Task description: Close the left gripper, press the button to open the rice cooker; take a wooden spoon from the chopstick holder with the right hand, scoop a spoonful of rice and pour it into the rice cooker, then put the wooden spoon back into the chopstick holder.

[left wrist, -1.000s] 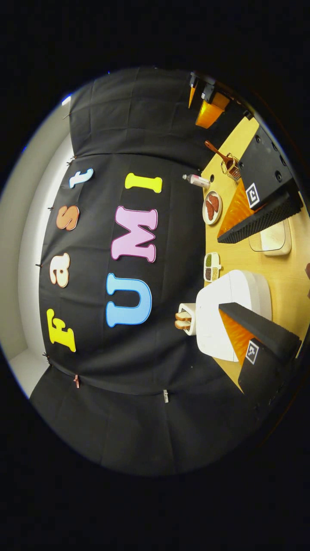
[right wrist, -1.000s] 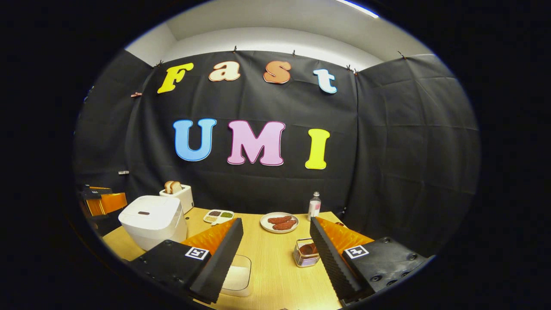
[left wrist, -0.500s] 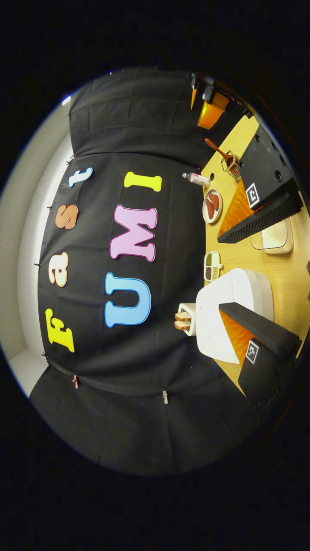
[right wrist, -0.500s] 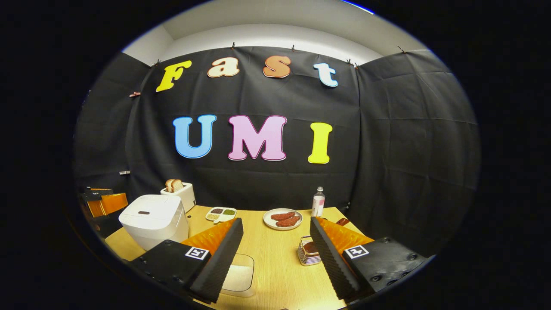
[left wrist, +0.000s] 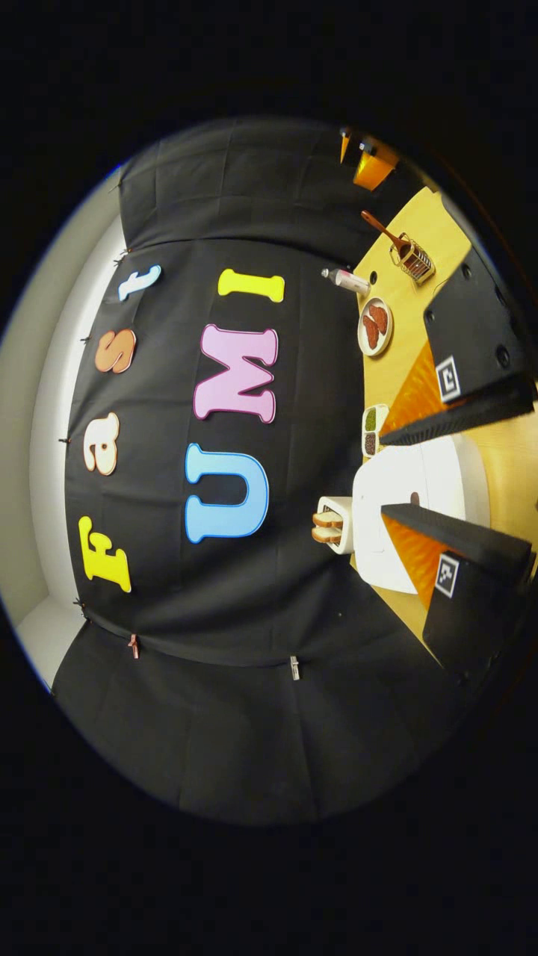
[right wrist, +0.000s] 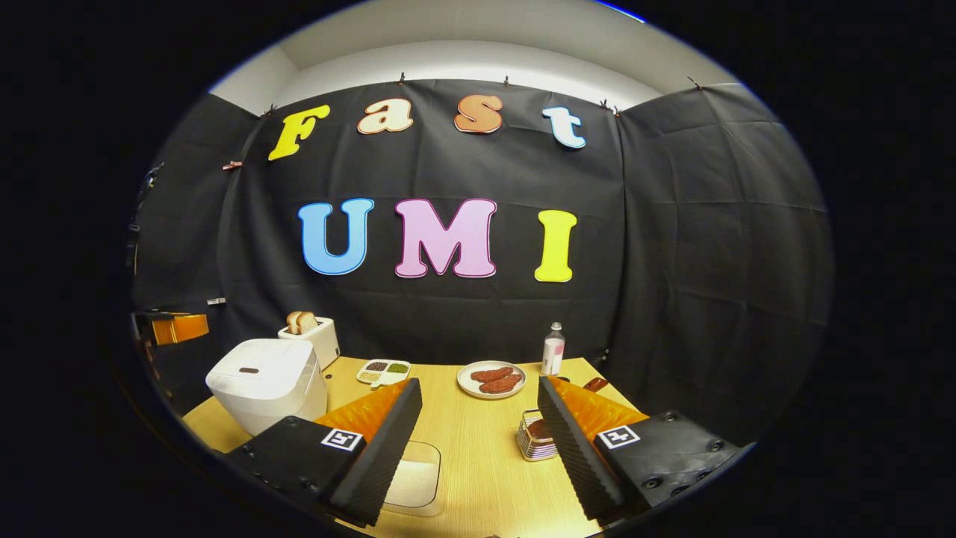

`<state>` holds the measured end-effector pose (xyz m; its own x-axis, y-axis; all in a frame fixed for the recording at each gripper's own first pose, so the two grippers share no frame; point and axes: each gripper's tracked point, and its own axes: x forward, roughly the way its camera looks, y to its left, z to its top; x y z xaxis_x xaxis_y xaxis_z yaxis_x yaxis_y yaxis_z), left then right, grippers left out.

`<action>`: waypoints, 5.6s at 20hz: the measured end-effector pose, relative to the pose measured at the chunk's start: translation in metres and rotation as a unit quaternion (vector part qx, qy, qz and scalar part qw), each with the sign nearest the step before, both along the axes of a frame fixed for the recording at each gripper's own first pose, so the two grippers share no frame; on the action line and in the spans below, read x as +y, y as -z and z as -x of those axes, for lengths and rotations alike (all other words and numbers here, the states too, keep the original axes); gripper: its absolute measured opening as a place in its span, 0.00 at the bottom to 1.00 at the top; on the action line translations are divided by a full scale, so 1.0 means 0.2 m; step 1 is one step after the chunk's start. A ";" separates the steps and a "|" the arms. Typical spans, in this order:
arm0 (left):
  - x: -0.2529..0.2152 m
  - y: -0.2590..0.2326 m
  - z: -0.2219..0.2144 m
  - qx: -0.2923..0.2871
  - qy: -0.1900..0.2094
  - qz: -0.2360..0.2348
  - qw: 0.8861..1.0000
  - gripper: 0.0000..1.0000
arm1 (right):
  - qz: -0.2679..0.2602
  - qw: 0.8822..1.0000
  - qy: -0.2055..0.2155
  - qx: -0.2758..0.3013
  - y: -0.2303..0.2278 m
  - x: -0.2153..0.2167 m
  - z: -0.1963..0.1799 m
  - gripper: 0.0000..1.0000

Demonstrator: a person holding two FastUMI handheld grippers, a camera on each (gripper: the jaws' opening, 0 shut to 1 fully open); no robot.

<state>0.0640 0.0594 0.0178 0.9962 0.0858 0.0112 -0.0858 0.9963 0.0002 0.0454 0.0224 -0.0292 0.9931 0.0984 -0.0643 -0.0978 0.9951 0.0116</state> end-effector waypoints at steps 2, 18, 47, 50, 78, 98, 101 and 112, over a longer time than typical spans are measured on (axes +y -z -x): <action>0.04 -0.04 -0.04 -0.002 -0.001 0.010 1.000 0.45 | -0.001 1.000 0.002 0.000 0.01 -0.01 0.00 0.98; 0.25 0.36 -0.51 0.163 0.011 0.070 0.984 0.06 | -0.021 0.998 0.041 0.031 0.11 -0.19 0.01 0.98; 0.17 -0.03 -0.42 0.038 -0.038 -0.022 0.998 0.07 | -0.028 0.997 0.052 0.048 0.21 -0.28 0.01 0.98; 0.09 -0.11 -0.24 -0.003 -0.028 -0.011 1.000 0.06 | -0.023 0.997 0.053 0.058 0.24 -0.30 -0.01 0.98; -0.35 0.14 0.03 0.036 -0.037 0.001 0.999 0.99 | -0.041 0.979 0.054 0.190 0.72 -0.67 -0.78 0.99; -0.60 0.50 0.03 0.129 -0.052 0.004 0.990 0.98 | -0.152 0.953 0.046 0.259 1.04 -0.68 -1.18 0.19; -0.60 0.50 0.03 0.127 -0.042 0.003 0.991 0.98 | -0.147 0.955 0.048 0.255 1.00 -0.68 -1.16 0.20; -0.42 0.42 0.17 0.084 0.002 -0.005 0.996 0.98 | -0.133 0.979 0.068 0.139 0.27 -0.62 -0.99 0.14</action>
<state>0.0297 -0.0238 -0.0670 0.9847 0.0820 -0.1540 -0.0794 0.9966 0.0231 0.2432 -0.1015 -0.0836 0.9456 0.0172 -0.3248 0.0787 0.9568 0.2799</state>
